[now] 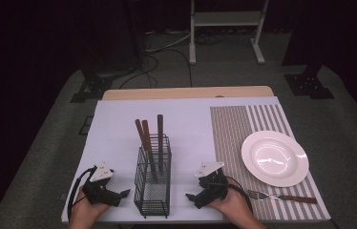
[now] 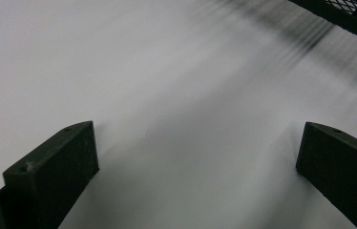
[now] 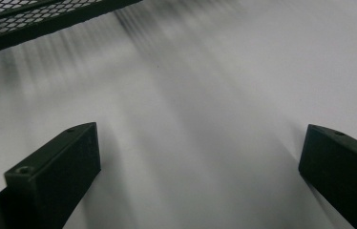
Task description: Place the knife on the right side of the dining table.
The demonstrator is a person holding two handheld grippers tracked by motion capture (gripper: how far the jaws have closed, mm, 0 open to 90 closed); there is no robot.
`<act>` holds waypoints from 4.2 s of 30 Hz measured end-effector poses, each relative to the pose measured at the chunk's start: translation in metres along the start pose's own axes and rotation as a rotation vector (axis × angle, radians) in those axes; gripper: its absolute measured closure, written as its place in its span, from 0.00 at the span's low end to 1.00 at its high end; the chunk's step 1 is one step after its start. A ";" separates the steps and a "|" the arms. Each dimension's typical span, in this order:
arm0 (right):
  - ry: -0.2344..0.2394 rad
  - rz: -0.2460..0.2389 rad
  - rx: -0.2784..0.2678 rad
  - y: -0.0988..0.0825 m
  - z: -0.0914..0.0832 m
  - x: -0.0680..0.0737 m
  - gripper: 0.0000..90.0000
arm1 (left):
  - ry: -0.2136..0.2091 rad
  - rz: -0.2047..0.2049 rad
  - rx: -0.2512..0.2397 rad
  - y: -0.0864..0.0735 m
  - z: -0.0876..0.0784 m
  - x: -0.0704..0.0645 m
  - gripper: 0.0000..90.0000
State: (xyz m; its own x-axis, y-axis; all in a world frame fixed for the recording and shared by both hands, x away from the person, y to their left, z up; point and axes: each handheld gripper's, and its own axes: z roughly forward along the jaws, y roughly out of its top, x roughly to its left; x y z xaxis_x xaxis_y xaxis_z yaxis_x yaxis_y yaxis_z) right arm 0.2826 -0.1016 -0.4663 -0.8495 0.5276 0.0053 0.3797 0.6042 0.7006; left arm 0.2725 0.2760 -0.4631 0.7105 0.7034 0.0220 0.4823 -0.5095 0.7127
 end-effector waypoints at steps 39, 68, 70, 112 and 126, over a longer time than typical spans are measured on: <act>0.093 0.071 -0.127 0.050 -0.040 -0.030 0.44 | 0.001 0.002 -0.001 0.000 0.000 0.000 0.00; 0.135 0.068 -0.276 0.101 -0.060 -0.042 0.47 | 0.000 0.002 0.000 0.000 0.000 0.000 0.00; 0.138 0.067 -0.298 0.107 -0.062 -0.042 0.47 | 0.000 0.003 0.000 0.000 0.000 0.000 0.00; 0.224 0.110 -0.422 0.173 -0.020 -0.066 0.50 | -0.001 0.002 0.001 0.000 0.000 0.000 0.00; 0.216 0.108 -0.436 0.177 -0.017 -0.066 0.77 | 0.000 0.002 0.000 0.000 0.000 0.000 0.00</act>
State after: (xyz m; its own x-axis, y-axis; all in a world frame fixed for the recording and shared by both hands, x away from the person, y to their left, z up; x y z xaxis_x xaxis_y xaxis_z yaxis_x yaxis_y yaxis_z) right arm 0.3993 -0.0395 -0.3306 -0.8878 0.4098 0.2092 0.3199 0.2229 0.9209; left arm 0.2722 0.2764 -0.4630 0.7118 0.7020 0.0233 0.4807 -0.5112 0.7125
